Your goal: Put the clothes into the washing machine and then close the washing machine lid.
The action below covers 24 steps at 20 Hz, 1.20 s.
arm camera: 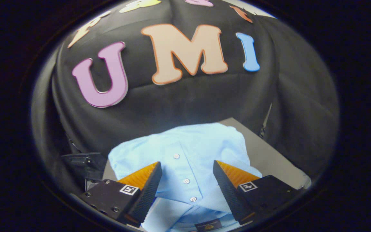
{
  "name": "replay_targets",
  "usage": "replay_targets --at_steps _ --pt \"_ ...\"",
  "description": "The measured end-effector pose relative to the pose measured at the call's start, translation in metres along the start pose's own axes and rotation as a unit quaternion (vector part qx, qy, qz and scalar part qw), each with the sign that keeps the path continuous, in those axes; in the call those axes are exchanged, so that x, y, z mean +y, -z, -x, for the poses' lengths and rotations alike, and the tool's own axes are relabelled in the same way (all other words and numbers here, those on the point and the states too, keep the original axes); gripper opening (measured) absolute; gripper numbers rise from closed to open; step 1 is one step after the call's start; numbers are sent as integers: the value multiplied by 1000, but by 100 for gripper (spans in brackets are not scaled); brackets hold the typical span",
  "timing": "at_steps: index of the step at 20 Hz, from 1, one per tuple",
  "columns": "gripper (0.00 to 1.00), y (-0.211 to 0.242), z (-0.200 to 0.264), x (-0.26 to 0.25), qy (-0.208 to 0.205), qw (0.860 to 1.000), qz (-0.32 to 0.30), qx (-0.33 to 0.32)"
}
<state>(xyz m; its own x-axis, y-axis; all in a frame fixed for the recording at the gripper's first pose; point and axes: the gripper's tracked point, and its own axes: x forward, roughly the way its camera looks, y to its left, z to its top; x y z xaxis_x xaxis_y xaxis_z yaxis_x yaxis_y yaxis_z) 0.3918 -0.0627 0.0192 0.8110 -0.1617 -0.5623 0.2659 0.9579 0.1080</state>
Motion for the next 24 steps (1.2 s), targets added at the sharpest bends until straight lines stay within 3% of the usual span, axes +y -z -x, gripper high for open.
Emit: replay_targets --at_steps 2,4,8,10,15,21,24 --pt "95 -7 -6 -1 8 999 -30 -21" --pt "93 -5 -4 -10 42 999 4 -16" --pt "38 0 -1 -7 94 990 103 4" --pt "11 2 0 -2 83 988 134 5" --pt "1 -24 13 3 -2 991 115 -63" --pt "1 -64 63 31 -67 987 93 -116" --pt "1 -73 89 65 -123 980 76 -137"
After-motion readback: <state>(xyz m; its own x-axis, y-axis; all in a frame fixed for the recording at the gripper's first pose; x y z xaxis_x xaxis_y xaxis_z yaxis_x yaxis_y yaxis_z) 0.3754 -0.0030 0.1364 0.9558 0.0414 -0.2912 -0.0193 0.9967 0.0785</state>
